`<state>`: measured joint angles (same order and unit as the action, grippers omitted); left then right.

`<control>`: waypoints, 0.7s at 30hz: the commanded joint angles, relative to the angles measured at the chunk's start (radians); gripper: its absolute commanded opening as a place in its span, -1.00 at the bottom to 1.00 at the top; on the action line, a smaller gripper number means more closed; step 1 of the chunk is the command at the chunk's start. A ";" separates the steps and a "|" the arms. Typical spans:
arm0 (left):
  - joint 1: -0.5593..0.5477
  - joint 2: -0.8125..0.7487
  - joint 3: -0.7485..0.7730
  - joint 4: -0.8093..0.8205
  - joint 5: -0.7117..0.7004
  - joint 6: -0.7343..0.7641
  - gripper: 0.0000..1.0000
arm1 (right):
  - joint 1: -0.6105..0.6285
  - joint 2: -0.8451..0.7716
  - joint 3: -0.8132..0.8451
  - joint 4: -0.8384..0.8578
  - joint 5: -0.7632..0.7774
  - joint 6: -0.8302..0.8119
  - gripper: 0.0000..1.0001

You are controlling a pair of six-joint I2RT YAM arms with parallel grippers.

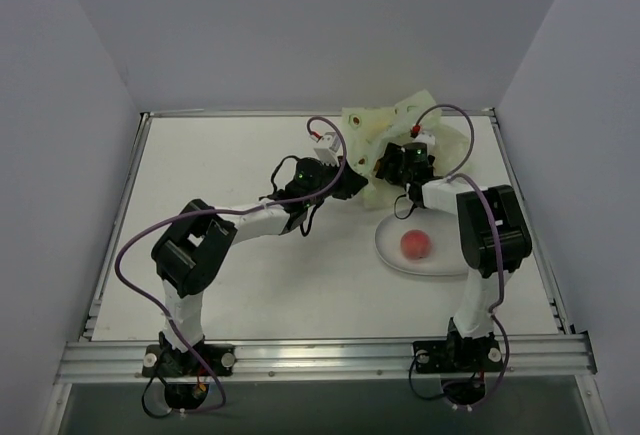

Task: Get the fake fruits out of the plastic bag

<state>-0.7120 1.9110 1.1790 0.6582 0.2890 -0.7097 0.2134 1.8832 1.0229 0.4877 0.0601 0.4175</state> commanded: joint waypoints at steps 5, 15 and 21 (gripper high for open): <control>-0.003 -0.035 0.039 0.017 0.015 0.009 -0.95 | -0.005 0.062 0.065 0.113 -0.019 -0.066 0.34; -0.004 -0.023 0.065 -0.014 0.004 0.027 -0.95 | 0.026 -0.117 -0.088 0.140 0.021 -0.085 -0.31; -0.004 -0.032 0.110 -0.037 -0.005 0.038 -0.95 | 0.105 -0.398 -0.289 0.059 0.069 -0.034 -0.30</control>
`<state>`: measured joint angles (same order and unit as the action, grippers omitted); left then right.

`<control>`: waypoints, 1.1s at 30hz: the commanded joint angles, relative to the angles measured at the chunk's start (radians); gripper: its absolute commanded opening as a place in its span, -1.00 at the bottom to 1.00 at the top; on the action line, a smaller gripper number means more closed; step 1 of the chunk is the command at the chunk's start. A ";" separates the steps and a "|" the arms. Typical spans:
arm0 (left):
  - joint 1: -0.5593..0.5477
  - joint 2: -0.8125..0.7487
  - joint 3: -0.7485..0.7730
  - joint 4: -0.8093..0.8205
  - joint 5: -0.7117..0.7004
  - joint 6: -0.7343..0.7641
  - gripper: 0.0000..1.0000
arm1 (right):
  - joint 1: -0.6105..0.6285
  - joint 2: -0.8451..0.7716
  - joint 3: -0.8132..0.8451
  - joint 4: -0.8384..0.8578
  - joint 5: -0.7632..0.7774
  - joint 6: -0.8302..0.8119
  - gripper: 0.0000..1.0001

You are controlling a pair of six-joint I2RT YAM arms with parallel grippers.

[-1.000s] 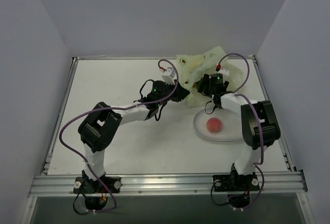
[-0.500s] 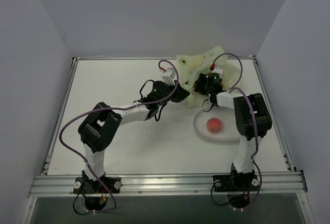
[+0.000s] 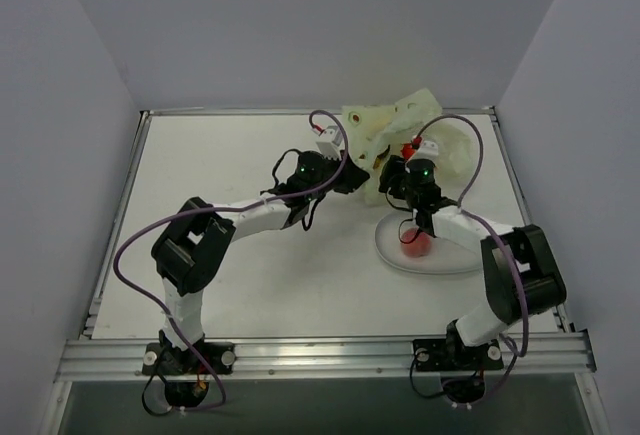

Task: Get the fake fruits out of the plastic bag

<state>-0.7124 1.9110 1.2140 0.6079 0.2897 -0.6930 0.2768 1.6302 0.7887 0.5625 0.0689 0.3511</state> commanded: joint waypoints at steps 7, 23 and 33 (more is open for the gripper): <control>0.005 -0.030 0.078 0.026 -0.004 0.003 -0.95 | 0.065 -0.567 -0.271 -0.310 0.212 0.165 -0.30; -0.001 -0.029 0.025 0.064 -0.004 -0.010 -0.95 | -0.113 -0.776 -0.405 -0.504 0.236 0.364 0.29; -0.001 -0.052 -0.005 0.087 -0.004 -0.003 -0.95 | -0.100 -0.787 -0.263 -0.503 0.206 0.246 0.50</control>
<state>-0.7120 1.9110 1.2087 0.6296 0.2836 -0.6926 0.1658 0.8444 0.4500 0.0200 0.2806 0.6456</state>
